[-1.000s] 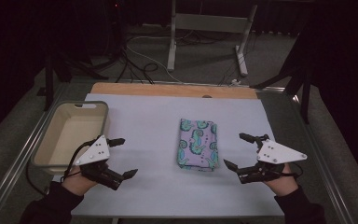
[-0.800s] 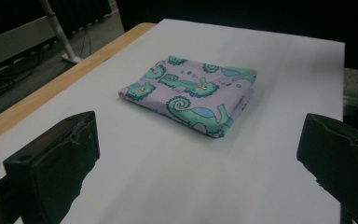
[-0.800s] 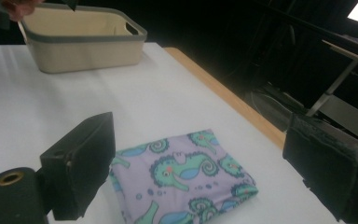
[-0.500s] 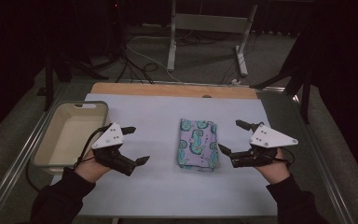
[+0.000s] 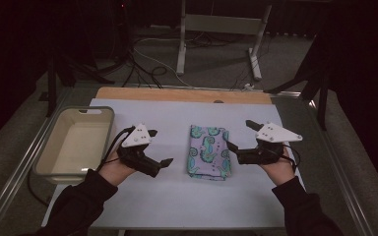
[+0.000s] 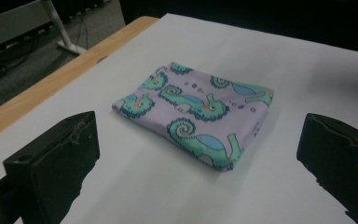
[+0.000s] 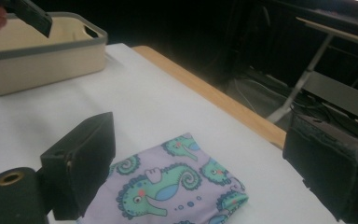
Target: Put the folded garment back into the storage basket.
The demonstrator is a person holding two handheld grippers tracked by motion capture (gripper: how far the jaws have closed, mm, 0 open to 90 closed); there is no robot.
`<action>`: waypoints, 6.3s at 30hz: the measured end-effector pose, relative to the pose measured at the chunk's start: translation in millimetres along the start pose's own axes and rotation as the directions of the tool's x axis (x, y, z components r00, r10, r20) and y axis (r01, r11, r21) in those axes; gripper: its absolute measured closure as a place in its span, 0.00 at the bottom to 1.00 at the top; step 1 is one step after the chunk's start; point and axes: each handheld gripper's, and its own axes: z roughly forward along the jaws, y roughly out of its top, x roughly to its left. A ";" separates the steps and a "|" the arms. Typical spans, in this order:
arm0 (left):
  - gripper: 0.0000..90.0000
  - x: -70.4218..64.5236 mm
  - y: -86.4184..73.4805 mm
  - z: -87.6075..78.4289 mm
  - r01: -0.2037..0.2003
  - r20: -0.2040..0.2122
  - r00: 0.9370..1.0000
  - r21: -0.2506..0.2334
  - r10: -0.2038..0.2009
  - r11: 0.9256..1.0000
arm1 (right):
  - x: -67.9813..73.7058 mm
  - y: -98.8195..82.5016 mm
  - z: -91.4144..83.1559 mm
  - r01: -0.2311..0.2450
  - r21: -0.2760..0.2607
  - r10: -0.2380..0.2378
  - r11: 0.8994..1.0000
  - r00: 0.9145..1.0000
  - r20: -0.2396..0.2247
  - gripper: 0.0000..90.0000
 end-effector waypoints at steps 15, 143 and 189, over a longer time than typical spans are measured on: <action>0.00 0.4 -1.7 47.6 0.083 0.014 0.996 -0.002 -0.083 0.997 | 2.7 -34.4 34.7 -0.107 0.057 0.105 0.993 0.994 0.043 0.11; 0.80 7.0 -7.7 134.5 0.372 0.074 0.912 0.269 -0.404 0.889 | 8.0 -67.1 85.2 -0.385 0.351 0.436 0.854 0.897 -0.076 0.87; 0.81 38.6 24.9 52.8 0.328 0.025 0.941 0.177 -0.337 0.928 | 29.4 15.1 103.4 -0.302 0.240 0.343 0.923 0.927 -0.153 0.87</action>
